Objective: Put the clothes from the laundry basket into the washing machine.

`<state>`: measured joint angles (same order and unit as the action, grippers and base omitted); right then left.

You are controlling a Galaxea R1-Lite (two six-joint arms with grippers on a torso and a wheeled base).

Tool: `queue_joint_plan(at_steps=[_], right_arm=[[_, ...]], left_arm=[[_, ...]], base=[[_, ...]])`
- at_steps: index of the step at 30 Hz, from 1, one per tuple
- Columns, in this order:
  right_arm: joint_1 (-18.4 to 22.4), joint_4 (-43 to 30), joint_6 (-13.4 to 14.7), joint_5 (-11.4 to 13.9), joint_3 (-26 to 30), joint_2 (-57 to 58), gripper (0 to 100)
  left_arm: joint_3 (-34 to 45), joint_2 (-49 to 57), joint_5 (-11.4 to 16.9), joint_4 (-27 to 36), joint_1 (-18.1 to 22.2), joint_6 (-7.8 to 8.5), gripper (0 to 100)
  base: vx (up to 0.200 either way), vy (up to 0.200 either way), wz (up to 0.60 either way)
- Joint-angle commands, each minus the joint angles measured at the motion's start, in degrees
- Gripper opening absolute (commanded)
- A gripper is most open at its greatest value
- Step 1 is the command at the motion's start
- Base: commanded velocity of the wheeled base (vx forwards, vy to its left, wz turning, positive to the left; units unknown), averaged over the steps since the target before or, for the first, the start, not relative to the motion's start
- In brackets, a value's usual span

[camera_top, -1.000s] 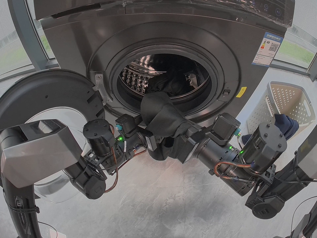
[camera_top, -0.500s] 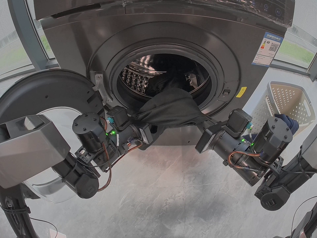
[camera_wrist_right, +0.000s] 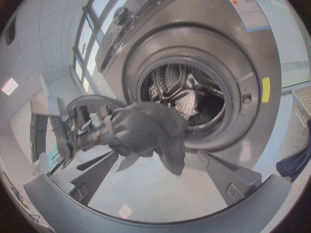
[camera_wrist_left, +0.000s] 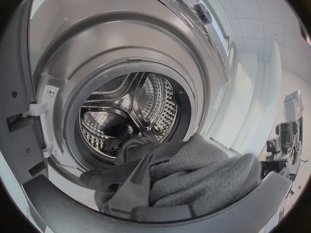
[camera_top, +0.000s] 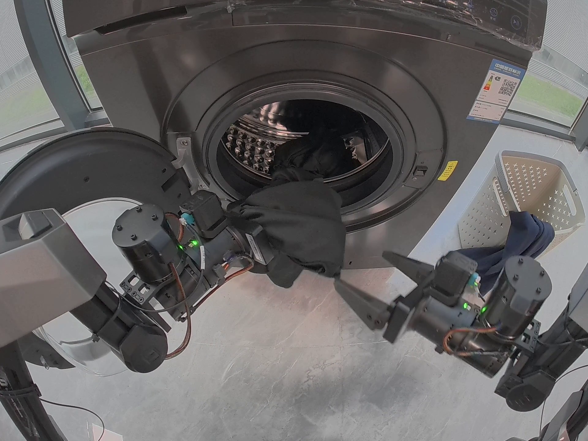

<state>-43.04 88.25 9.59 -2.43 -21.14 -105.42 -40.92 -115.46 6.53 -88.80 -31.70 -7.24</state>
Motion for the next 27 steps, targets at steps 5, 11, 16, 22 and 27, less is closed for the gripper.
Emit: queue_joint_plan(at_steps=[5, 11, 16, 22, 27], right_arm=[[0.8, 0.0, -0.8, 6.0, 18.8, 3.7, 100], [3.8, 0.0, -1.0, 5.5, 16.2, 2.9, 100], [7.7, 0.1, -1.6, 5.9, 13.0, 0.6, 100], [8.3, 0.1, -1.2, 5.3, 9.2, -0.4, 100], [8.5, 0.1, -0.8, 4.5, 6.9, -0.3, 100]], left_arm=[[8.4, 8.4, -0.8, -0.1, 0.0, -1.37, 0], [13.1, 14.5, -0.2, -0.1, -0.3, -0.93, 0], [20.2, 18.1, 3.5, -0.2, -0.9, -0.84, 0], [24.3, 18.2, 4.7, -0.1, -0.8, 0.56, 0], [24.2, 17.3, 4.8, -0.1, -0.8, 0.30, 0]], base=[[0.000, 0.000, 0.00], [0.000, 0.000, 0.00], [0.000, 0.000, 0.00], [0.000, 0.000, 0.00], [0.000, 0.000, 0.00]])
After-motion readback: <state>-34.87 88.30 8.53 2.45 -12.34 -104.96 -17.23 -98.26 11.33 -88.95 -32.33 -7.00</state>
